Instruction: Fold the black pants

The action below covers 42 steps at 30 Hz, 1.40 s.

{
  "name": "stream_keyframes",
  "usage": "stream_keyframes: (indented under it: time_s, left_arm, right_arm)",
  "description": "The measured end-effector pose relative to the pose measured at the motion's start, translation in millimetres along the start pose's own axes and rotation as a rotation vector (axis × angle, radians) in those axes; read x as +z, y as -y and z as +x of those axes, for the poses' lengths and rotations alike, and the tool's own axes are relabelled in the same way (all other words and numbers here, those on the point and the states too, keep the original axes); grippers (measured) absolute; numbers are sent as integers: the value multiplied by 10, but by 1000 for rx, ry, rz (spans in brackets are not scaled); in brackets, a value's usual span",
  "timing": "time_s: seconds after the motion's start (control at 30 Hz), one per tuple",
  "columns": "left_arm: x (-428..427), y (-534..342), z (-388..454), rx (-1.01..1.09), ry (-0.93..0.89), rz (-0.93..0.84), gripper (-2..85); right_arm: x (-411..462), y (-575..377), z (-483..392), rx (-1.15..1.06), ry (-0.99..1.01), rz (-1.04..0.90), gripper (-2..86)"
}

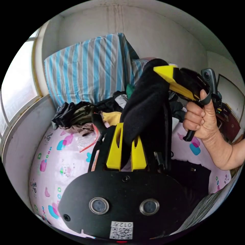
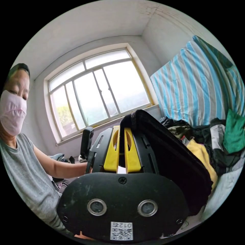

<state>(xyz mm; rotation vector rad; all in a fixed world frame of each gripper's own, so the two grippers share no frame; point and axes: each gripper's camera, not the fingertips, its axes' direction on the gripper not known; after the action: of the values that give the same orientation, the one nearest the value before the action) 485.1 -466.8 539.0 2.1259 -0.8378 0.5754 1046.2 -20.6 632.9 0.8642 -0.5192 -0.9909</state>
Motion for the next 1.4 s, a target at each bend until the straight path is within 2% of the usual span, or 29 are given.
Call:
stream_keyframes:
  time_s: [0.2,0.37,0.43,0.5,0.57,0.7,0.8,0.9,1.0,1.07,1.13,1.2,1.4]
  left_arm:
    - [-1237,-436,-591,-68,198,170,-1]
    - [-1950,-1052,-898,-58,310,148,-1]
    - [-2119,-1585,-1071,-121,337,63,0]
    - [-2171,-2081,-1201,-191,329,-16,1]
    - [-2155,-2608,-1313,-261,307,-132,3]
    - [-2177,-3772,-1482,-386,146,-412,17]
    - [-2401,-4398,-1669,-497,68,-507,36]
    - [-2567,-4781,-1882,-553,-100,-538,36]
    - [-2741,-4962,-2093,-530,-136,-552,32]
    - [-2865,-5044,-2288,-542,-73,-552,30]
    - [-3012,-5173,-2650,-603,87,-538,36]
    - [-3023,-5288,-2995,-694,128,-491,49]
    - [-2295,-5699,-4075,-935,-60,-395,105]
  right_arm:
    - [791,919,-812,-172,163,34,-5]
    - [1650,1489,-1355,-245,366,-38,-3]
    - [2046,1523,-1510,-245,423,-125,-2]
    - [2500,1465,-1614,-197,491,-232,-1]
    - [3143,1254,-1753,-100,562,-416,0]
    - [3894,824,-2032,-42,637,-691,3]
    - [4281,566,-2224,7,729,-859,6]
    - [4540,549,-2332,85,810,-909,8]
    - [4756,760,-2407,109,820,-915,10]
    - [4884,994,-2504,74,822,-920,11]
    - [4981,1164,-2606,25,828,-950,12]
    - [5070,1316,-2720,-20,832,-978,12]
    - [5357,1803,-3056,-59,838,-1035,13]
